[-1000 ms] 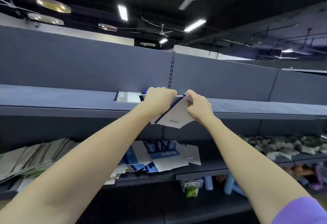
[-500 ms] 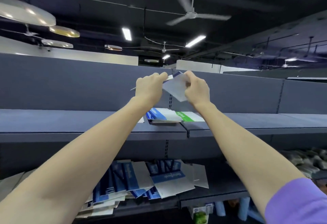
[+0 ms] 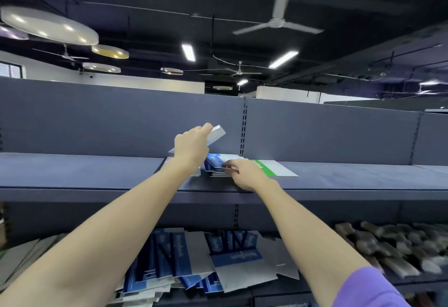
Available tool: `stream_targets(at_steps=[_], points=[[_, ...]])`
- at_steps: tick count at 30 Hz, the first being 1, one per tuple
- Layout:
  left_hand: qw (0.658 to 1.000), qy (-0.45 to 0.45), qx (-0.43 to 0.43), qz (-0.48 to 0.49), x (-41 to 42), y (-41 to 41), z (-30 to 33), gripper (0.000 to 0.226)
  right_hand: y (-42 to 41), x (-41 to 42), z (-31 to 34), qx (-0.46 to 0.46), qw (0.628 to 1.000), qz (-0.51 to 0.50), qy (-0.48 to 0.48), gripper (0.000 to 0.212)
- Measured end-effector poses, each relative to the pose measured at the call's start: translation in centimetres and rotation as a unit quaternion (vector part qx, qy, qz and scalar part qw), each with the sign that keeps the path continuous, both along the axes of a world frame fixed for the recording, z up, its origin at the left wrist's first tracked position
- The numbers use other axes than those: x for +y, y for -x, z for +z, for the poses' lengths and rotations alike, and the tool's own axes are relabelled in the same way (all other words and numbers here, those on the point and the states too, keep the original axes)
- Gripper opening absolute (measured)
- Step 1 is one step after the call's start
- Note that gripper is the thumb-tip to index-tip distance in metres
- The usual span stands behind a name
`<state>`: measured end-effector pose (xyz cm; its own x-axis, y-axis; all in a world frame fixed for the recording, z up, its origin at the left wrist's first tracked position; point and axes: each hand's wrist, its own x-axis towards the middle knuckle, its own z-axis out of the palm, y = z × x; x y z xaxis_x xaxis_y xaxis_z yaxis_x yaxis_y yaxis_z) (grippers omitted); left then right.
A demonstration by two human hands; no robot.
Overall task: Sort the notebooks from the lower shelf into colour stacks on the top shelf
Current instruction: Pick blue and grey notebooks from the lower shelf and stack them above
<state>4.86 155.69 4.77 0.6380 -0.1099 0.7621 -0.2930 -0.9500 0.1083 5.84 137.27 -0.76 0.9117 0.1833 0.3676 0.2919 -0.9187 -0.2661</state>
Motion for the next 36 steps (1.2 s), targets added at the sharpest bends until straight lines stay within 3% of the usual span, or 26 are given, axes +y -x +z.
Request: stream_targets(at_steps=[8, 13, 16, 18, 20, 22, 25, 31, 36], points=[[1.0, -0.003, 0.008, 0.022, -0.6, -2.2, -2.1, 0.038, -2.0, 0.9, -1.1, 0.051, 0.998, -0.012, -0.034, 0.06], [0.999, -0.036, -0.005, 0.017, -2.8, -3.0, -3.3, 0.047, -2.2, -0.1, -1.7, -0.014, 0.992, -0.028, -0.122, 0.033], [0.996, -0.092, -0.009, 0.014, -4.6, -3.6, -4.2, 0.053, -1.8, -1.3, -1.6, -0.083, 0.985, -0.118, -0.092, 0.023], [0.993, -0.108, 0.04, -0.019, -5.6, -4.1, -5.2, 0.047, -1.3, -2.6, -1.7, -0.086, 0.981, -0.159, -0.073, 0.033], [0.98, -0.101, 0.14, -0.096, -6.6, -4.7, -6.1, 0.019, -1.0, -4.2, -2.1, -0.071, 0.979, -0.175, -0.073, 0.037], [0.955, -0.141, 0.21, -0.155, -7.4, -5.2, -6.5, 0.03, -0.8, -5.3, -2.4, -0.067, 0.981, -0.167, -0.071, 0.035], [0.942, -0.162, 0.252, -0.152, -8.1, -5.8, -6.2, 0.039, -0.8, -5.9, -2.7, -0.064, 0.985, -0.148, -0.069, 0.033], [0.958, -0.114, 0.223, -0.139, -8.1, -5.2, -6.3, 0.03, 0.4, -6.6, -3.4, -0.072, 0.984, -0.145, -0.068, 0.034], [0.957, -0.116, 0.188, -0.189, -9.9, -2.6, -6.8, 0.028, 2.5, -7.7, -4.0, -0.142, 0.967, -0.211, 0.006, 0.031]])
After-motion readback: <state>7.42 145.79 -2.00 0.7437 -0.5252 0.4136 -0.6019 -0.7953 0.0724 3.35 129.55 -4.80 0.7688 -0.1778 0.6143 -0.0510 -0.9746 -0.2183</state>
